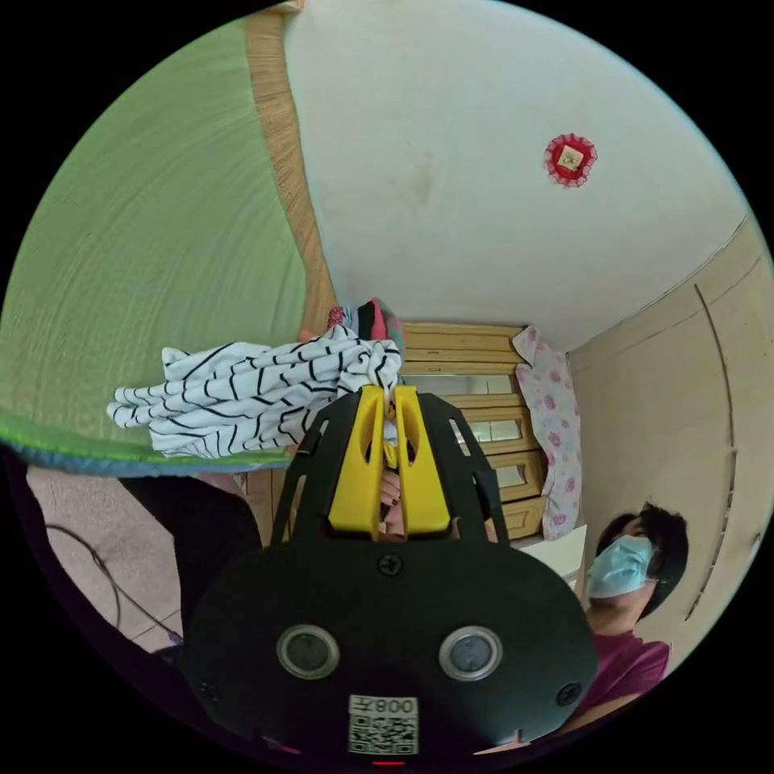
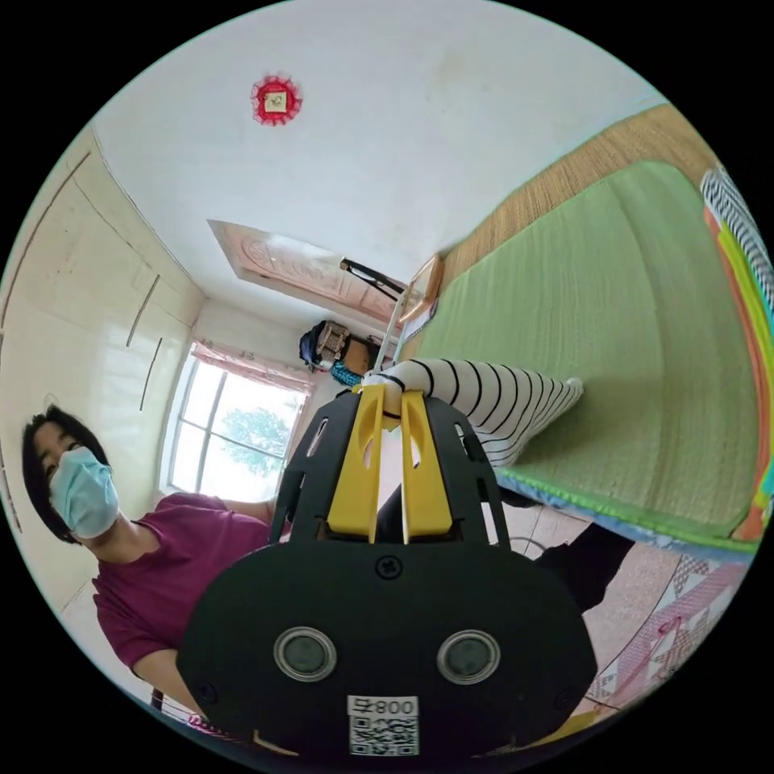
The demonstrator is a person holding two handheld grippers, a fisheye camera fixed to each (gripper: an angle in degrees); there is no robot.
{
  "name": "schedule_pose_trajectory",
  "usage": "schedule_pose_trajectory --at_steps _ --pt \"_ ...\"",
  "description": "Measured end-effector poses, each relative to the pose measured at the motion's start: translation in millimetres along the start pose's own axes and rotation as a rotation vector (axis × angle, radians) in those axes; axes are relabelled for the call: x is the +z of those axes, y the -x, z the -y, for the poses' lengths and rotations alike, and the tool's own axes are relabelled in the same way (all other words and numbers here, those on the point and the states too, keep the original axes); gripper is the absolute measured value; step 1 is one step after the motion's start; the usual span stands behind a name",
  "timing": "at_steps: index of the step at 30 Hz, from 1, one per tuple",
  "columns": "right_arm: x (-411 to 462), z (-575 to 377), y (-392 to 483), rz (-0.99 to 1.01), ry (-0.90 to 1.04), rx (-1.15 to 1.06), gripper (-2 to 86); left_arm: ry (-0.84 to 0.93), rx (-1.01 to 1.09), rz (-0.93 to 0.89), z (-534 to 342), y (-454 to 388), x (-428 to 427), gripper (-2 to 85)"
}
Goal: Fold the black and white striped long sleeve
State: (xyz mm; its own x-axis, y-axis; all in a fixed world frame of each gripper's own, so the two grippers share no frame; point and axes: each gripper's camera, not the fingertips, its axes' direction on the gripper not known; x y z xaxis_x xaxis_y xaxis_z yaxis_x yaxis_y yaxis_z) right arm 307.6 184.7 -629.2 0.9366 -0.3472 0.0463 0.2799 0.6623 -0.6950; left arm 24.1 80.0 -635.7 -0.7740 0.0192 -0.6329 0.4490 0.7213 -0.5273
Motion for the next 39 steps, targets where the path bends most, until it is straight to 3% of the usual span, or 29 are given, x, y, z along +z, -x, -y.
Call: schedule_pose_trajectory --at_steps 8,15,19,22,26,30,39 --pt "-114.4 85.1 -35.3 -0.116 -0.136 -0.111 1.6 0.071 0.201 -0.065 90.9 -0.3 226.3 2.3" --pt "-266.5 67.6 -56.8 -0.263 -0.319 -0.188 2.0 0.233 0.391 -0.094 78.2 8.3 425.7 2.4" --pt "-325.7 3.1 -118.0 -0.339 -0.376 -0.096 2.1 0.399 0.411 0.018 21.8 97.9 544.0 2.4" --pt "-354.9 -62.4 -207.5 -0.36 -0.395 0.102 2.2 0.536 0.3 0.148 -22.8 204.3 610.9 2.4" --pt "-361.8 -138.2 -313.7 -0.362 -0.367 0.338 2.2 0.631 0.139 0.177 -71.2 318.9 643.2 2.3" --pt "-368.9 -169.6 -358.1 -0.273 -0.43 0.352 2.3 0.655 0.143 0.189 -90.7 361.5 653.1 2.2" --pt "-378.3 -180.2 -408.8 -0.349 -0.363 0.4 2.4 0.68 0.093 0.217 -118.8 467.9 665.0 2.0"
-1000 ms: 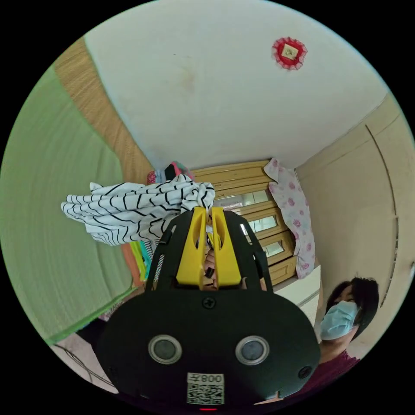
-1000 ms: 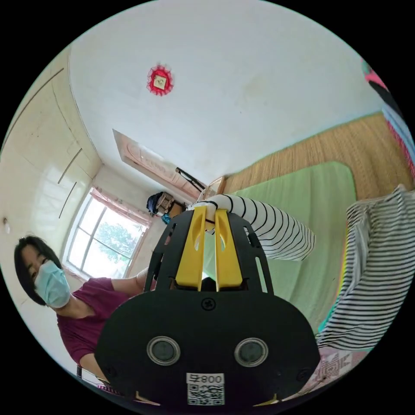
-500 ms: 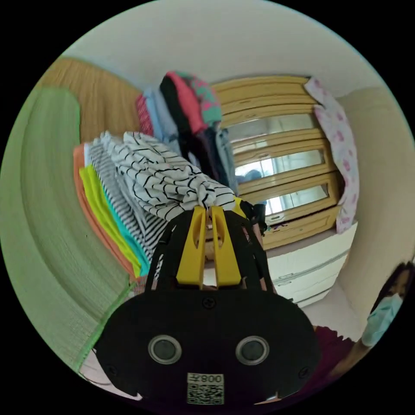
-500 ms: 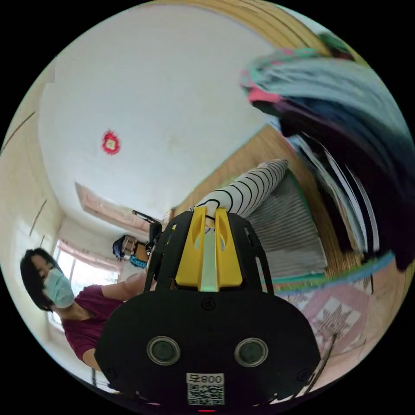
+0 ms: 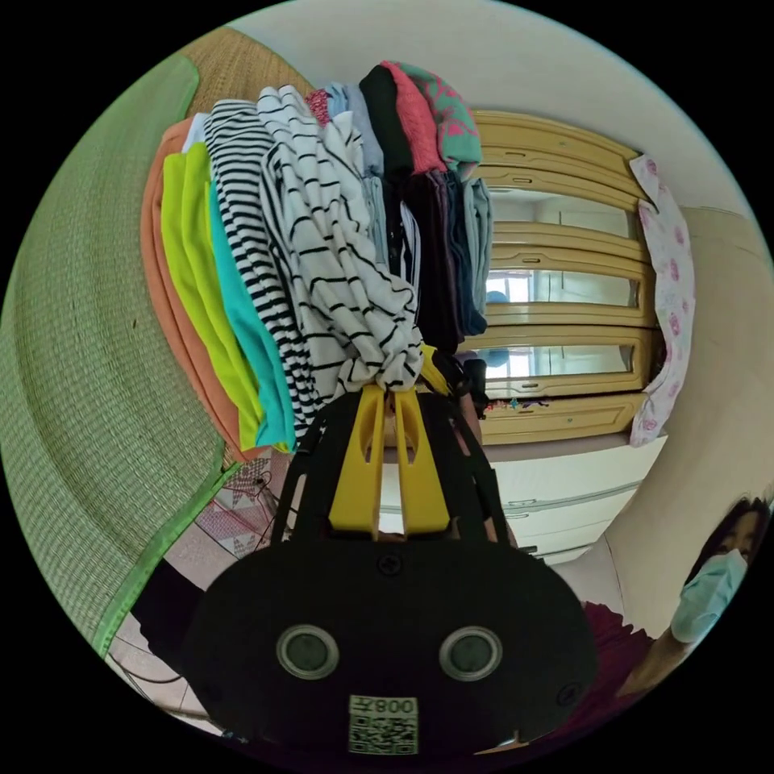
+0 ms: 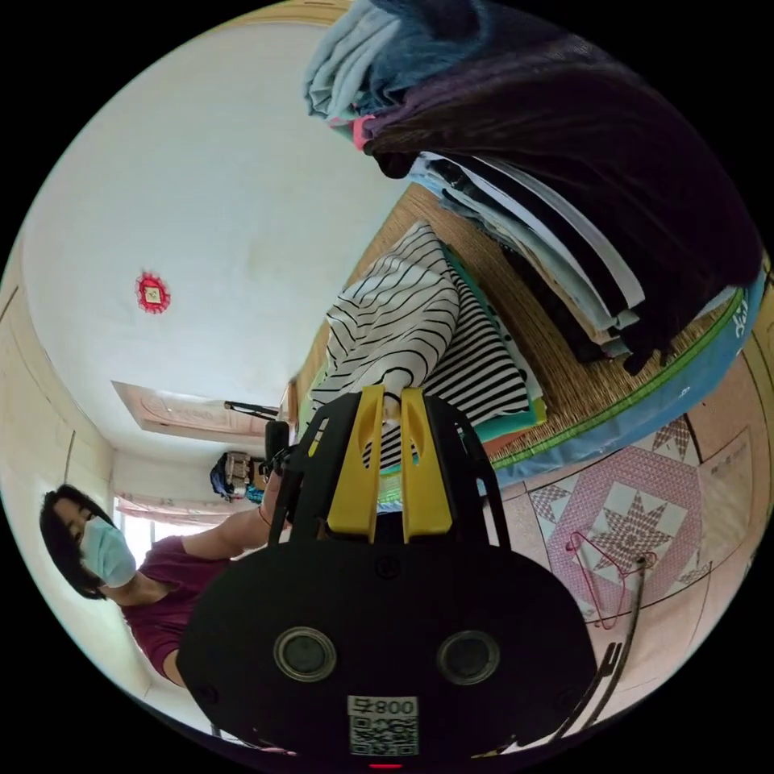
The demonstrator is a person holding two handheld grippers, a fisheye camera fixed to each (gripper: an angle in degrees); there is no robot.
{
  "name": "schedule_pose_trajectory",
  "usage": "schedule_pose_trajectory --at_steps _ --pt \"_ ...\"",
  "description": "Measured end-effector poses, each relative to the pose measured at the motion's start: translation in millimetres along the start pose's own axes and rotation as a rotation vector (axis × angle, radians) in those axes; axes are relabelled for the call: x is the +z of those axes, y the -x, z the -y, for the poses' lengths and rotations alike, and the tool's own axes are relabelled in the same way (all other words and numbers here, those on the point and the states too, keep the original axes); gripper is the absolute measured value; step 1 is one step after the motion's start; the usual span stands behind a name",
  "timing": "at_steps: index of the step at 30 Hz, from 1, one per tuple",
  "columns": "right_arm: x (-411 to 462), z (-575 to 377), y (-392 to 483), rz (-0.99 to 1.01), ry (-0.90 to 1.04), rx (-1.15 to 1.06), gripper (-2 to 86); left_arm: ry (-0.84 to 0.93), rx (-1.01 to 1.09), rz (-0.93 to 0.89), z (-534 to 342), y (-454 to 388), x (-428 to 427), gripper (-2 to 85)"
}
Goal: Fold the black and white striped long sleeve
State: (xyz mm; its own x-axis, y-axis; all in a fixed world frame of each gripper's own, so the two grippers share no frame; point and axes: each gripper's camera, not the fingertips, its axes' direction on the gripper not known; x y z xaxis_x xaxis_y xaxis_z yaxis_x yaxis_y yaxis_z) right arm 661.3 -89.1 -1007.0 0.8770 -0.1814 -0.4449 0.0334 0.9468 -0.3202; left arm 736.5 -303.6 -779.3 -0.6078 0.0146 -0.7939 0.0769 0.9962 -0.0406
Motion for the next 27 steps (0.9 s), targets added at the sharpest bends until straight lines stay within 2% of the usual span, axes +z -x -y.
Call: schedule_pose_trajectory --at_steps 7,13,21,27 --pt "9.2 0.6 -35.8 0.041 -0.03 0.032 2.4 0.011 -0.026 -0.018 -6.4 60.9 0.0 1.9" --pt "5.2 34.8 3.5 0.003 -0.051 -0.072 2.3 -0.048 -0.001 -0.119 -3.3 79.7 -34.3 1.9" --pt "31.0 154.1 149.3 0.045 -0.075 -0.315 2.3 -0.276 0.175 -0.115 67.7 45.6 -178.8 1.8" --pt "74.8 250.8 265.9 0.142 -0.075 -0.428 2.1 -0.437 0.348 0.019 107.8 -13.1 -316.3 1.7"
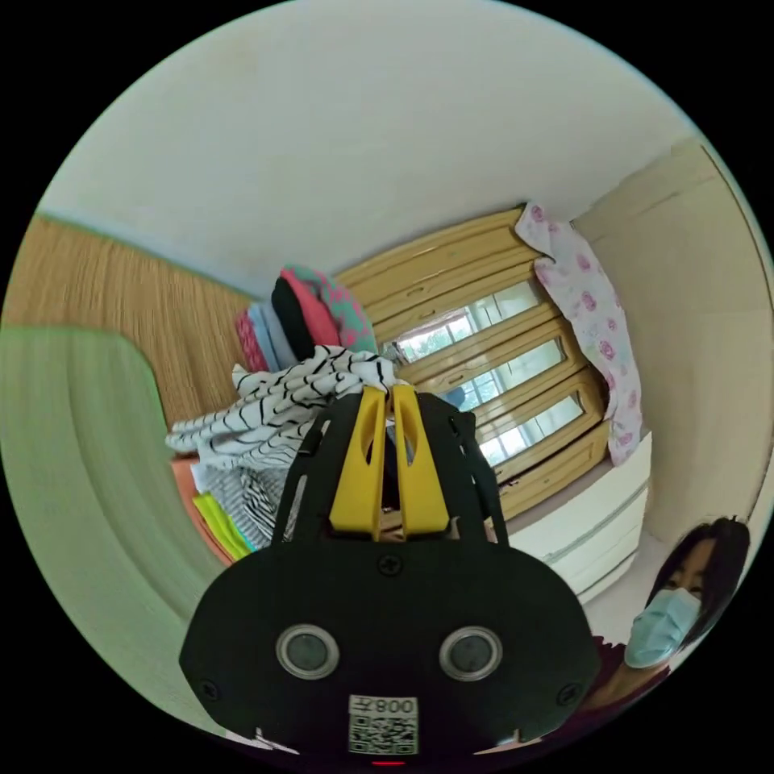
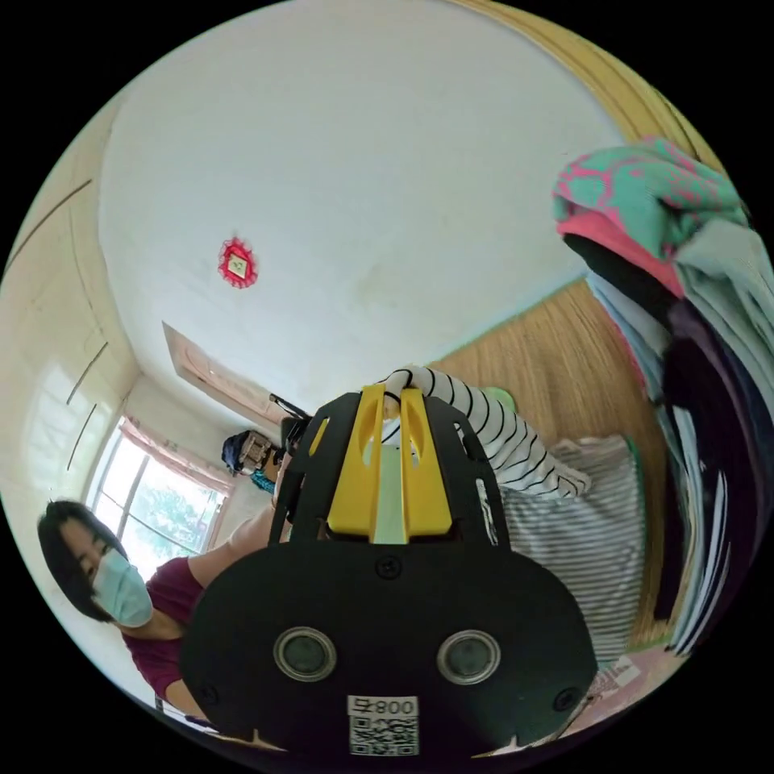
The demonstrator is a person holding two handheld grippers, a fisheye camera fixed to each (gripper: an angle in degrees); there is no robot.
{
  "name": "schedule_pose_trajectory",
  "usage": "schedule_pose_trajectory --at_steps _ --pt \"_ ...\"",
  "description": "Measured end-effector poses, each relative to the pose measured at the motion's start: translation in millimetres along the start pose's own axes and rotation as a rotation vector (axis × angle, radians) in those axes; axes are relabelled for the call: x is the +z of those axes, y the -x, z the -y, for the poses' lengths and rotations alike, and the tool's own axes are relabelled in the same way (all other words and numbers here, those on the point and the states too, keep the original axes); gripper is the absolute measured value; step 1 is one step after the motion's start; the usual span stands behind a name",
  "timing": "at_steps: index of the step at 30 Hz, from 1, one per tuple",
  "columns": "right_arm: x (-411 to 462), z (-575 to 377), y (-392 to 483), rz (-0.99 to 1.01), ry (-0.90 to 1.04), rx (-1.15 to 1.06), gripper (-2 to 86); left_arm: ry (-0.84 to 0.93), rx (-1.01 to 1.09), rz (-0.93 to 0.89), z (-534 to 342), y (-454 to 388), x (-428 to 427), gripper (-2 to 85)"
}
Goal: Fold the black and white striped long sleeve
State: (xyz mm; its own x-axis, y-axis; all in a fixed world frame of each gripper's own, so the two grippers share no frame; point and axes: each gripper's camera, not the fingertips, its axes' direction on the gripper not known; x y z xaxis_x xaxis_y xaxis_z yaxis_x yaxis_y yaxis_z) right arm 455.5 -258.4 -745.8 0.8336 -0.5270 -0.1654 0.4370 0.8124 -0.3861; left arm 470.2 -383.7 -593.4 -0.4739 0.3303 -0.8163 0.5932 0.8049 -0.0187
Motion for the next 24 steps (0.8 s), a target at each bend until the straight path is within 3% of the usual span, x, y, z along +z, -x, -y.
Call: schedule_pose_trajectory --at_steps 6,12,17,24 --pt "80.7 69.1 22.7 0.073 0.035 -0.047 2.1 -0.087 0.125 0.093 38.7 14.7 -97.1 1.7" --pt "158.8 54.2 -16.4 0.045 0.173 0.015 2.3 0.033 0.094 0.193 -13.6 122.1 -153.4 1.7" --pt "217.9 -11.8 -66.7 -0.103 0.403 0.198 2.6 0.204 -0.211 0.268 -130.8 271.3 -175.3 1.8" --pt "225.4 -33.0 -23.1 -0.261 0.489 0.217 3.2 0.208 -0.343 0.219 -193.9 320.9 -206.7 2.0"
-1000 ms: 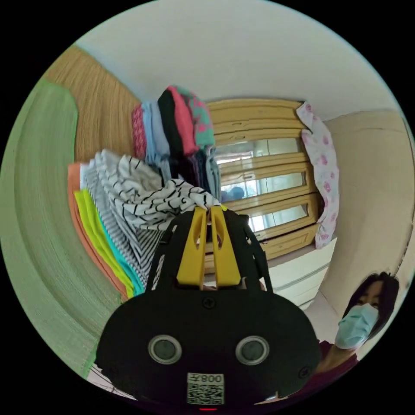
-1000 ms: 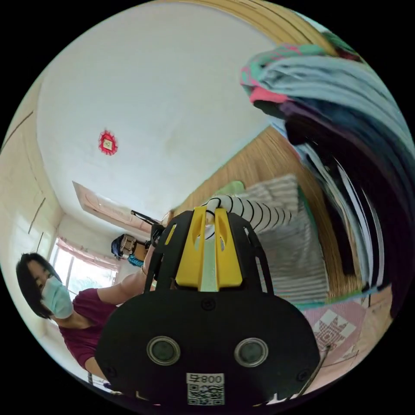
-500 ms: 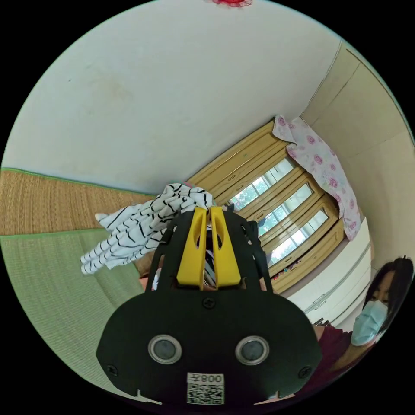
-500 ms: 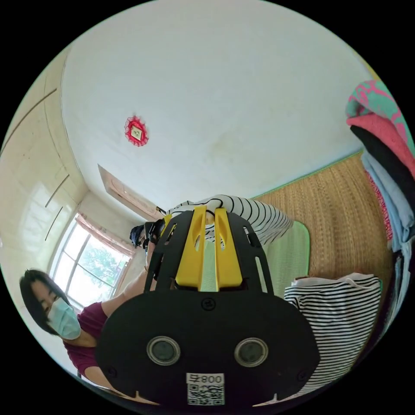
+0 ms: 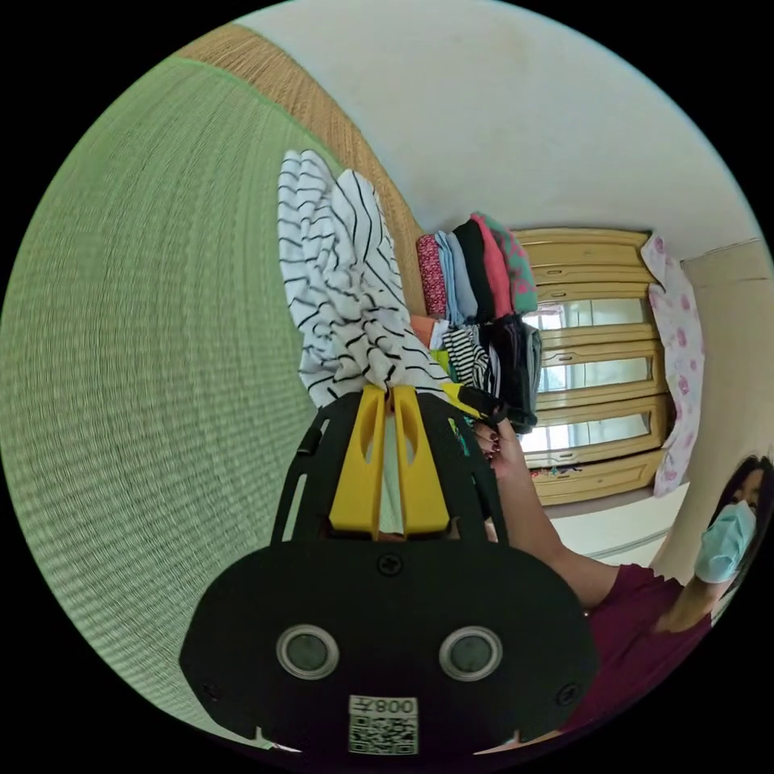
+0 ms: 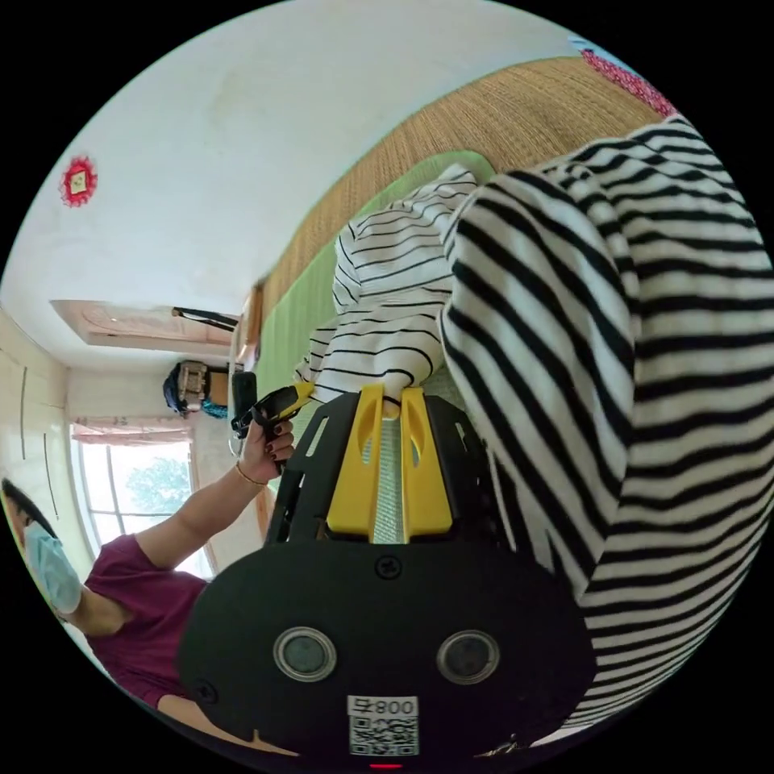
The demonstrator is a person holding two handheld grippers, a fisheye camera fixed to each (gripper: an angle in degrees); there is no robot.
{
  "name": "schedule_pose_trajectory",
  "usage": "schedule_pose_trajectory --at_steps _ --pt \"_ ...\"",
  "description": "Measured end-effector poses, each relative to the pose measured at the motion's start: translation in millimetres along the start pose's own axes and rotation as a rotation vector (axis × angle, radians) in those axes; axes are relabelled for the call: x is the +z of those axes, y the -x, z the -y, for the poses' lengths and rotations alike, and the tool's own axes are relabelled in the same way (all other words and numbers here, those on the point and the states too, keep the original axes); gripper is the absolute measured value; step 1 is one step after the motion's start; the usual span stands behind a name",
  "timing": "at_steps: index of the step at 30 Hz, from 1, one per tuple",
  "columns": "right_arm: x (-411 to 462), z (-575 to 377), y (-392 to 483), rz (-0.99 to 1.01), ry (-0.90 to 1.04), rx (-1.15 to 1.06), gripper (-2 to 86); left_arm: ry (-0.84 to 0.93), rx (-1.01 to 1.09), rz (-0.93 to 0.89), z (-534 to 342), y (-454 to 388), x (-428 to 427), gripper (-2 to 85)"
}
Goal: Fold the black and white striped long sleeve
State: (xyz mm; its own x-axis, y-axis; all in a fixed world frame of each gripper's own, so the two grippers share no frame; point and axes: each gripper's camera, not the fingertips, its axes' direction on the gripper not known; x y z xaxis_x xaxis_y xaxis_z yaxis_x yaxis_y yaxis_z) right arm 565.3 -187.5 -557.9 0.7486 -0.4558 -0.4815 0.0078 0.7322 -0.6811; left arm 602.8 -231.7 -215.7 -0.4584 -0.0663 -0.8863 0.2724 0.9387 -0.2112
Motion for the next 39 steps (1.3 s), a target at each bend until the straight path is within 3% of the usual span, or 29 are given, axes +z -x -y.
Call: schedule_pose_trajectory --at_steps 12,19,24,33,39 --pt "-62.3 -19.1 124.6 -0.478 0.02 -0.01 2.2 0.044 -0.061 0.015 -8.2 2.1 -33.2 2.7" --pt "-98.6 -42.0 209.6 -0.526 -0.078 -0.11 0.6 0.029 -0.009 0.04 -0.4 -34.0 -75.1 2.2" --pt "-83.9 -28.6 239.9 -0.639 -0.026 -0.103 0.1 0.014 -0.03 0.052 25.9 -53.7 -81.3 1.0" --pt "-133.1 -50.2 261.8 -0.727 -0.049 -0.04 0.0 0.208 0.092 -0.01 75.8 -128.6 -31.8 0.3" --pt "-170.9 -107.6 300.7 -0.766 -0.139 0.032 0.0 0.235 0.122 -0.094 66.0 -171.3 -85.3 0.2"
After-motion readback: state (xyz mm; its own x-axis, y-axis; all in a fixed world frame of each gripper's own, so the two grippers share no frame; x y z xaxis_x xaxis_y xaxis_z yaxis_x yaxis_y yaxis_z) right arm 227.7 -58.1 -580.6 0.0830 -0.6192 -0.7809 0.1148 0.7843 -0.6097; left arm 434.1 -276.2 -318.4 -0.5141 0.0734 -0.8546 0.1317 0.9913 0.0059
